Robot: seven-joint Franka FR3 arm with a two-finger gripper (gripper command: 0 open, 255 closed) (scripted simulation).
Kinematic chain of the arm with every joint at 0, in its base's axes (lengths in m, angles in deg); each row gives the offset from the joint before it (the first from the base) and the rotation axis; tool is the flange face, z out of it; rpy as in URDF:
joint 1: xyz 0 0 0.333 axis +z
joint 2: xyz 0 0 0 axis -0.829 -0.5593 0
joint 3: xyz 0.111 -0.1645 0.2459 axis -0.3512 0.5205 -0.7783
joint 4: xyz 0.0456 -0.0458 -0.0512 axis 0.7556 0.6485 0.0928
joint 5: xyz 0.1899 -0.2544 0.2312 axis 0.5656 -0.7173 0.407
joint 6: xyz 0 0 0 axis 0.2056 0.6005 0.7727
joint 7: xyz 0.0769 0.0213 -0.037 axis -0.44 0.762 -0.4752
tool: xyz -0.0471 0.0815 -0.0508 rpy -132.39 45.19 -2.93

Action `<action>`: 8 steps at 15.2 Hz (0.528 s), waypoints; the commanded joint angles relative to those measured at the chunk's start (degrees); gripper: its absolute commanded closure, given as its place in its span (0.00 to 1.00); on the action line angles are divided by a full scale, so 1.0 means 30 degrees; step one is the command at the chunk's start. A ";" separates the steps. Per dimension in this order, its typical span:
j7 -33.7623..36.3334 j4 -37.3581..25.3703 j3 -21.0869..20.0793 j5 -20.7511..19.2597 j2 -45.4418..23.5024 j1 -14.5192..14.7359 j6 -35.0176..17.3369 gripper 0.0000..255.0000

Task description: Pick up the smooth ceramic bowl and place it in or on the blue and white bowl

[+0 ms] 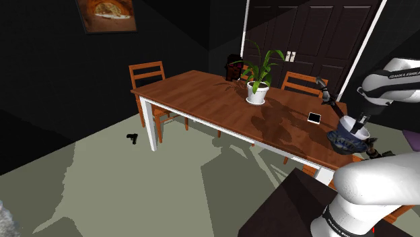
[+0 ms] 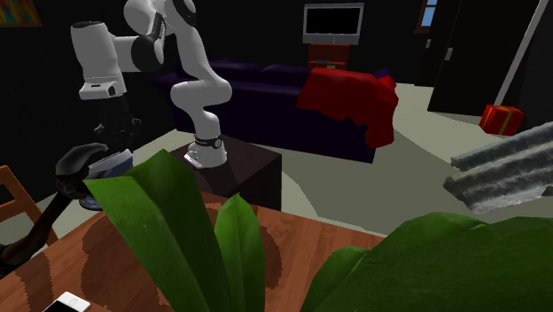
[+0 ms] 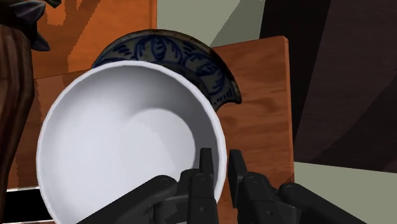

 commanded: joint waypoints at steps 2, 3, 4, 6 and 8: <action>-0.0036 0.0491 0.0444 -0.0147 -0.0424 0.0092 -0.0948 1.00; -0.0051 0.0648 0.0591 -0.0193 -0.0568 0.0123 -0.1252 1.00; -0.0066 0.0791 0.0731 -0.0233 -0.0709 0.0156 -0.1540 1.00; -0.0066 0.0792 0.0730 -0.0233 -0.0709 0.0155 -0.1539 1.00; -0.0066 0.0791 0.0731 -0.0233 -0.0709 0.0156 -0.1540 1.00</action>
